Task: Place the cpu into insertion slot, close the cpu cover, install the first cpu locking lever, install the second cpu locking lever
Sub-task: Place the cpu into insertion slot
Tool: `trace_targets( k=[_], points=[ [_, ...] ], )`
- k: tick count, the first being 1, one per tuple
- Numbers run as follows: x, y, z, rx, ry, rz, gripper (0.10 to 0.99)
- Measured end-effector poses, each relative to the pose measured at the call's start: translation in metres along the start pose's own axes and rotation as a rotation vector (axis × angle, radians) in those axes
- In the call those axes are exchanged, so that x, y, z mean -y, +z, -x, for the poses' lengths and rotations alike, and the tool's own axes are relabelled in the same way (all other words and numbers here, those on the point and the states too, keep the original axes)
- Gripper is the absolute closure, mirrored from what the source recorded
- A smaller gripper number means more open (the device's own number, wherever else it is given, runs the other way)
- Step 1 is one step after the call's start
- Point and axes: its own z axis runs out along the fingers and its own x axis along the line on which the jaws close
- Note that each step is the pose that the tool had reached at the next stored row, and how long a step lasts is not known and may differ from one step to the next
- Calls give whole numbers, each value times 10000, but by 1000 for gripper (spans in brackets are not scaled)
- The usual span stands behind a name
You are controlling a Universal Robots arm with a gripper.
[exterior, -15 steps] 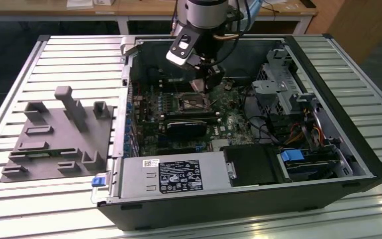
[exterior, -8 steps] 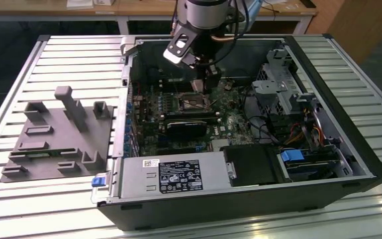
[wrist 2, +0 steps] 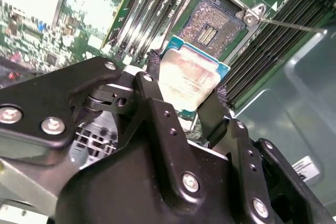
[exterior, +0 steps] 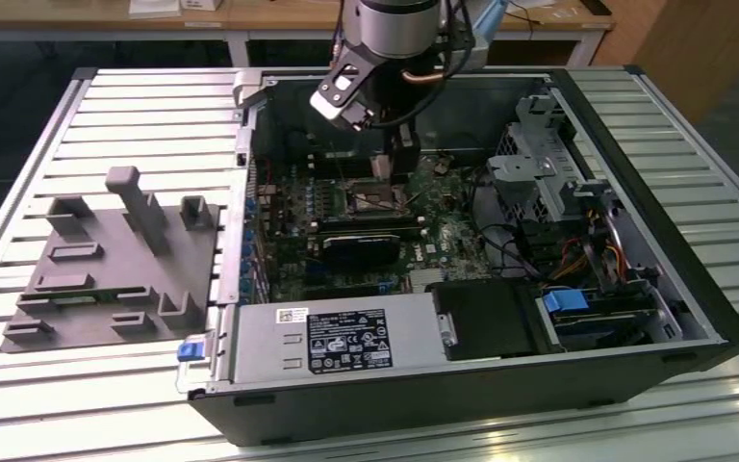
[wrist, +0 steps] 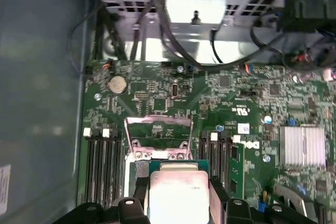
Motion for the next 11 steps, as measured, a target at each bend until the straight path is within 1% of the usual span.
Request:
trace_targets(
  k=[2, 4, 7, 11],
  points=[
    [9, 10, 0, 23, 252, 4, 549],
    [30, 23, -2, 31, 342, 6, 549],
    [52, 57, -4, 38, 395, 6, 549],
    [60, 116, -4, 41, 396, 8, 549]
  ],
)
